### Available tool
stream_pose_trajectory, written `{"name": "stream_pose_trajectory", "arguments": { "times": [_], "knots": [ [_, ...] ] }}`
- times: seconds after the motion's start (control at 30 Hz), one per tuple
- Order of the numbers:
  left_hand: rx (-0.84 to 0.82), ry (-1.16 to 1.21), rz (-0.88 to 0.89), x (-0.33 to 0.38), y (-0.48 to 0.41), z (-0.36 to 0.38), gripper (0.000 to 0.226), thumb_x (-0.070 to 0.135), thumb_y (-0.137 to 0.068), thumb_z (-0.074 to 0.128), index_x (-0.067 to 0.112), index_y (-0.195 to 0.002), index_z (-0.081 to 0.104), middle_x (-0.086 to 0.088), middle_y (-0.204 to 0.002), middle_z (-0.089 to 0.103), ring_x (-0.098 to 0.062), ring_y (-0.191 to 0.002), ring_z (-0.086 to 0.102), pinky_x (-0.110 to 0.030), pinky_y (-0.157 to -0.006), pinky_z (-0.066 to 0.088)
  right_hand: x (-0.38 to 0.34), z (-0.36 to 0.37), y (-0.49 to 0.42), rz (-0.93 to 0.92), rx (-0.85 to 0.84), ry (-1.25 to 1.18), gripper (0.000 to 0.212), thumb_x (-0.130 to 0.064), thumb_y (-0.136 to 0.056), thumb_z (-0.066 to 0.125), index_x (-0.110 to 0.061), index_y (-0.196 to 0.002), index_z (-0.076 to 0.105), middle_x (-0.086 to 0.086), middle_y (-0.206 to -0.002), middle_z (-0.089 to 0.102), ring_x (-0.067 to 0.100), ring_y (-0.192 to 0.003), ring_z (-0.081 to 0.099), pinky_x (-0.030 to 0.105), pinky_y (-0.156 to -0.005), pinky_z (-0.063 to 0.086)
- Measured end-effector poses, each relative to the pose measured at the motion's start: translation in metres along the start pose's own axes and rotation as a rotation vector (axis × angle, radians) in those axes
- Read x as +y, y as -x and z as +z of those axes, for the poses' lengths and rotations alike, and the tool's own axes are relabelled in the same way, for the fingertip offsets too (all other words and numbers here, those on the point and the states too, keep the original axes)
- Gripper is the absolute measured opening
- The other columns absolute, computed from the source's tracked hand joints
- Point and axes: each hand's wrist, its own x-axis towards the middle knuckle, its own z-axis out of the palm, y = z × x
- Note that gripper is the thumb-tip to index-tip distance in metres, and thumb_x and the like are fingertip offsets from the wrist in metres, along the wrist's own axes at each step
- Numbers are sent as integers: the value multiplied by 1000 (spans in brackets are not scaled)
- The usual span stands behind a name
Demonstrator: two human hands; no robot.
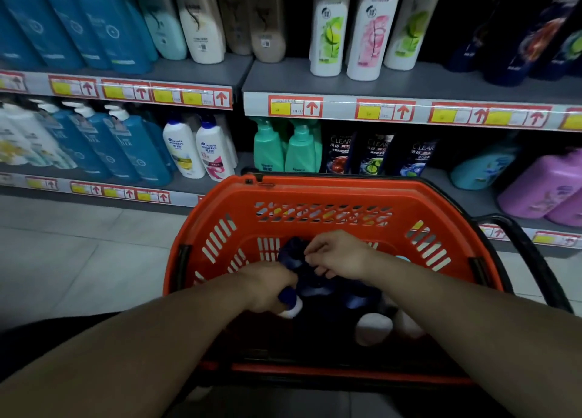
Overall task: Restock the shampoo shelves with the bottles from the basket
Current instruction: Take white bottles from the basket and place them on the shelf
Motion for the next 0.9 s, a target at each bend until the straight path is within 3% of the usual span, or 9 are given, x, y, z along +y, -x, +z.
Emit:
{"name": "stream_pose_trajectory", "arguments": {
  "times": [0.13,0.3,0.4,0.47,0.57,0.63,0.77,0.9],
  "knots": [
    [86,115,-15,-10,18,-5,26,30,-76,72,22,-99,62,3,-96,65,-15,-87,61,-32,-72,49,-5,-11,8,-5,26,4,11,-16,-96,60,-15,-105,66,5,-96,70,18,-85,68,37,-79,58],
    [272,144,-16,-2,55,-50,25,38,-76,74,18,-88,64,9,-75,63,-10,-70,59,-28,-62,45,-17,-22,30,-38,18,40,7,-16,-92,66,-18,-99,67,5,-87,68,23,-84,66,31,-60,50],
    [379,142,-37,4,84,-91,29,41,-76,74,14,-81,64,-2,-74,68,-13,-65,60,-33,-59,46,-32,-22,42,-101,24,124,19,-21,-88,72,-15,-105,69,3,-95,71,19,-89,67,28,-73,52],
    [425,147,-45,9,102,-117,29,39,-76,75,12,-77,64,0,-68,67,-9,-59,57,-30,-57,46,-44,-19,50,-157,39,192,22,-25,-84,77,-19,-103,69,0,-104,69,16,-98,65,26,-82,50],
    [492,176,-60,17,125,-152,27,39,-75,76,13,-76,66,7,-57,62,-2,-52,54,-23,-55,43,-61,-16,59,-233,73,215,31,-27,-76,83,-21,-101,65,-6,-104,65,11,-99,60,21,-83,45],
    [559,234,-62,22,139,-170,26,37,-74,77,13,-77,68,7,-57,64,-1,-49,53,-20,-54,42,-69,-16,65,-268,86,166,46,-26,-71,87,-18,-110,64,-4,-107,66,12,-100,62,27,-90,51],
    [629,337,-20,34,161,-195,24,37,-73,79,16,-83,72,-3,-72,72,-10,-65,62,-35,-69,53,-90,-22,79,-349,119,63,67,-19,-67,88,-20,-125,55,-5,-112,70,10,-100,68,34,-92,56],
    [644,392,38,50,177,-210,24,29,-77,78,12,-92,73,-9,-84,75,-13,-72,67,-31,-77,56,-108,-34,87,-396,194,70,78,-47,-46,90,-28,-116,63,-7,-108,74,11,-102,69,41,-95,55]
  ]
}}
